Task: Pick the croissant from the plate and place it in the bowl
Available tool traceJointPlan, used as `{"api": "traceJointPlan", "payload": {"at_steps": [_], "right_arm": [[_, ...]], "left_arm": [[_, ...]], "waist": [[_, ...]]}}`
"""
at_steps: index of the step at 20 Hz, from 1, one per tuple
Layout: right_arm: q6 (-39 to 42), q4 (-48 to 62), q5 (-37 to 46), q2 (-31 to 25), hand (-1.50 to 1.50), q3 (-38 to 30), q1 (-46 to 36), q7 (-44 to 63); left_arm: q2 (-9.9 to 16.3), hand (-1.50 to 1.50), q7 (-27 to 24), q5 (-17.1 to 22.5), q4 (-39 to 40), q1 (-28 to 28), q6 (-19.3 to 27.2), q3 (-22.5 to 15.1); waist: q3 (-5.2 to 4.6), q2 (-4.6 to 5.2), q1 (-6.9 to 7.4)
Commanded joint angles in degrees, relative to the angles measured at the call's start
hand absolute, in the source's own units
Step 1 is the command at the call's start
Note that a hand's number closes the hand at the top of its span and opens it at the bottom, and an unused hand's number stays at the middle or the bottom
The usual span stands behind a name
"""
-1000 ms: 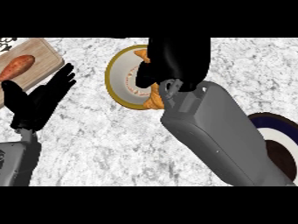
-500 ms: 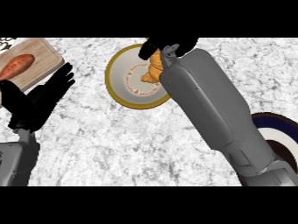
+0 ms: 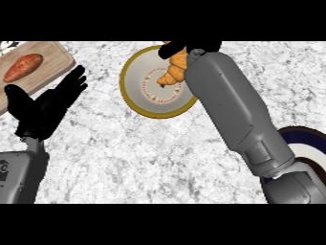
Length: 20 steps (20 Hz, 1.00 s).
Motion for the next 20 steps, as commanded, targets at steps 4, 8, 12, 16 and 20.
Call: {"api": "traceJointPlan", "payload": {"at_steps": [4,8,12,16,20], "right_arm": [[-11.68,6.92,-9.01,0.06,-1.50,-7.08,-0.52,-10.65],[-18.62,10.10,-9.01,0.06,-1.50,-6.77,-2.02,-15.84],[-22.82,14.52,-7.00,0.05,-1.50,-6.95,-3.62,-20.04],[-28.59,16.45,-6.69,-0.75,-1.50,-8.71,-5.14,-21.64],[-35.35,18.45,-5.76,-1.05,-1.50,-9.33,-2.33,-24.44]], "left_arm": [[-1.01,0.00,-0.92,-0.96,0.16,-0.40,0.57,-0.90],[-0.93,0.00,-0.96,-1.71,1.10,-1.73,0.82,-1.10],[-0.59,0.00,-1.89,-1.37,1.22,-0.26,-0.12,-0.90],[0.95,0.00,-0.86,-0.13,3.66,-2.03,0.16,2.11],[0.58,0.00,0.94,-0.13,-1.00,1.67,0.34,1.09]], "waist": [[0.05,0.43,0.87],[0.02,0.81,1.93],[-0.05,0.34,0.77],[-0.04,-0.28,-1.48],[0.03,-1.17,-2.39]]}}
